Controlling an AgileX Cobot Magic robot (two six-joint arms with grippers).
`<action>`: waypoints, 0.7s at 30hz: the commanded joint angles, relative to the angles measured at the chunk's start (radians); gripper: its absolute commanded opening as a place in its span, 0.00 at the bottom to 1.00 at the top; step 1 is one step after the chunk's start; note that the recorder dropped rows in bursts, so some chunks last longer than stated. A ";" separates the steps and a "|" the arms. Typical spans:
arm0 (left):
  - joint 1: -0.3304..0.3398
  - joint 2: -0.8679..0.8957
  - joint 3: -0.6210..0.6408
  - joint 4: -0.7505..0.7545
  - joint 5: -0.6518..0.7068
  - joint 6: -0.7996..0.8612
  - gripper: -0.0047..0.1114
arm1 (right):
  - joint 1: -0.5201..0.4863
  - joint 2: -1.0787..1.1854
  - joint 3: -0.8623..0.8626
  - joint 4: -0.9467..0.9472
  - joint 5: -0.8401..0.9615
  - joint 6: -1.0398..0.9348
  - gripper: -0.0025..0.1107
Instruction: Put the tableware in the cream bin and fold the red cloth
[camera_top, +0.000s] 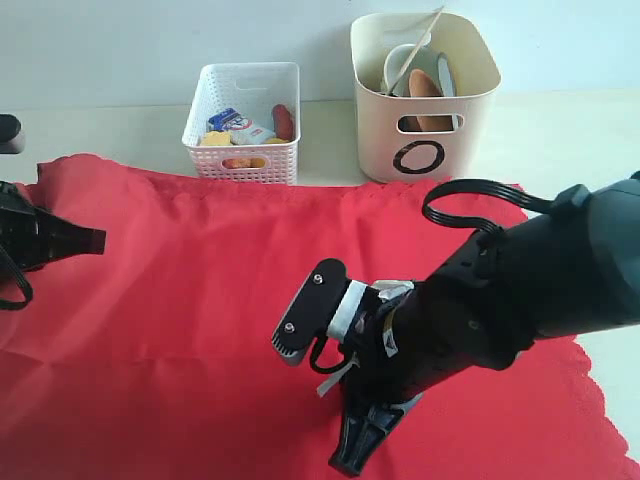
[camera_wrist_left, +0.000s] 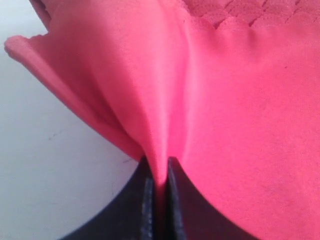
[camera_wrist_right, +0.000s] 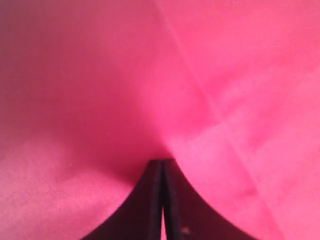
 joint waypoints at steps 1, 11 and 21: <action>-0.007 -0.010 0.004 -0.021 0.026 -0.008 0.04 | 0.009 0.054 -0.027 0.010 0.032 -0.015 0.02; -0.007 -0.083 0.004 -0.021 0.122 -0.002 0.04 | 0.075 0.161 -0.173 0.252 0.171 -0.241 0.02; -0.007 -0.112 0.004 -0.028 0.122 -0.002 0.04 | 0.102 0.167 -0.259 0.282 0.260 -0.284 0.02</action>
